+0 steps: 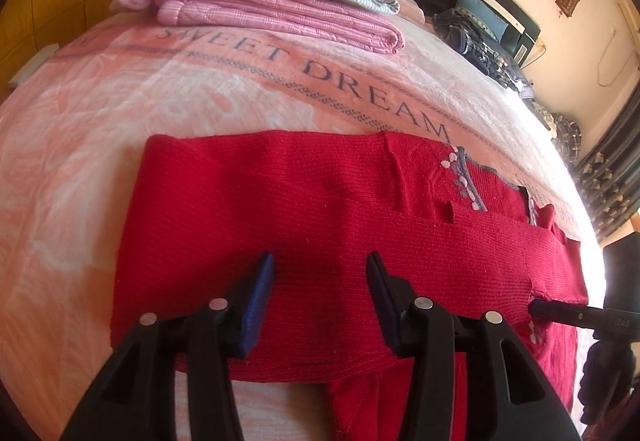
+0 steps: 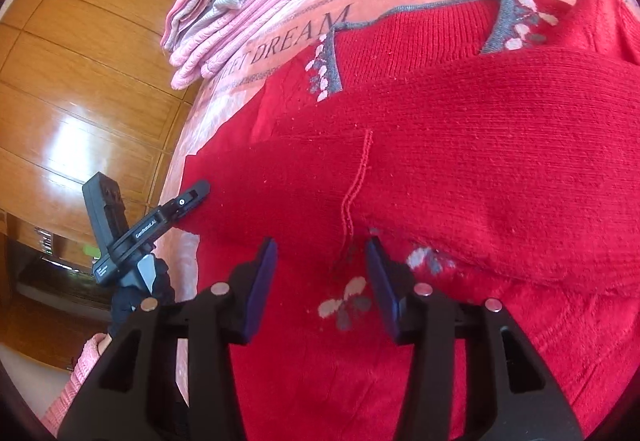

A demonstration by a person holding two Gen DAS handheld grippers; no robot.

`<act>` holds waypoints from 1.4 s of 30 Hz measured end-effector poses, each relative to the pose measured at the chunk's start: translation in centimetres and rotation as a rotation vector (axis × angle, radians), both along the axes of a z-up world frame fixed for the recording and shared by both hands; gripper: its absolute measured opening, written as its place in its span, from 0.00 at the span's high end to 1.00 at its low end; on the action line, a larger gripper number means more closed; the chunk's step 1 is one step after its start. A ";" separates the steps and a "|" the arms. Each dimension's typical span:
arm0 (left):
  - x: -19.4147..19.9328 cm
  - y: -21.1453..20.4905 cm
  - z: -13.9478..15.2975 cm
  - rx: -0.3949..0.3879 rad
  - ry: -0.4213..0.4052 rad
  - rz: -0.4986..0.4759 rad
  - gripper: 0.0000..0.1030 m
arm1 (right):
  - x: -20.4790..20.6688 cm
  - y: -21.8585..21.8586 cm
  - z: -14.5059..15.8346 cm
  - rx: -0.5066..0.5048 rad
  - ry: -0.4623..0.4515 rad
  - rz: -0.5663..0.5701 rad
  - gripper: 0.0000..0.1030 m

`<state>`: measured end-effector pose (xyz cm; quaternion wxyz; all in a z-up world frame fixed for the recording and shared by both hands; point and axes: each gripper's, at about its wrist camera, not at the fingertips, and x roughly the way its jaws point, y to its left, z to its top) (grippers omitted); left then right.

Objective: Fold small clothes

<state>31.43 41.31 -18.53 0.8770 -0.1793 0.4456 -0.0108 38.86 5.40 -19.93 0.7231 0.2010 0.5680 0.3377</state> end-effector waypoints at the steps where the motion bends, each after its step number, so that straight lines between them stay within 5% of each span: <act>1: 0.0 0.0 0.0 -0.001 -0.002 0.002 0.53 | 0.2 0.5 -0.2 0.006 0.001 0.000 0.63; 5: -0.2 -0.4 0.2 0.019 -0.008 0.004 0.53 | 0.4 2.2 -0.3 0.032 -0.007 0.027 0.94; 8: -0.2 -0.6 0.4 0.015 -0.014 0.014 0.52 | -0.1 2.8 1.7 -0.013 -0.114 0.058 0.95; 13: 0.0 -1.7 1.1 0.017 -0.047 0.022 0.52 | 0.1 0.7 6.2 -0.039 -0.250 0.039 0.95; 19: 0.3 -4.9 1.9 0.054 -0.089 -0.040 0.50 | 1.3 -7.0 9.1 -0.020 -0.298 -0.089 0.95; 27: 1.2 -8.7 0.5 0.085 -0.051 -0.119 0.47 | 1.6 -17.6 5.1 -0.045 -0.142 -0.271 0.95; 34: 1.3 -10.1 -0.2 0.130 -0.045 -0.140 0.41 | 0.8 -18.0 1.0 -0.242 -0.070 -0.268 0.84; 38: 1.2 -9.5 0.6 0.087 -0.068 -0.120 0.41 | 0.3 -18.7 2.3 -0.278 -0.102 -0.349 0.70; 42: 1.0 -9.6 1.7 0.069 -0.108 -0.123 0.41 | 0.5 -18.2 4.7 -0.240 -0.197 -0.352 0.69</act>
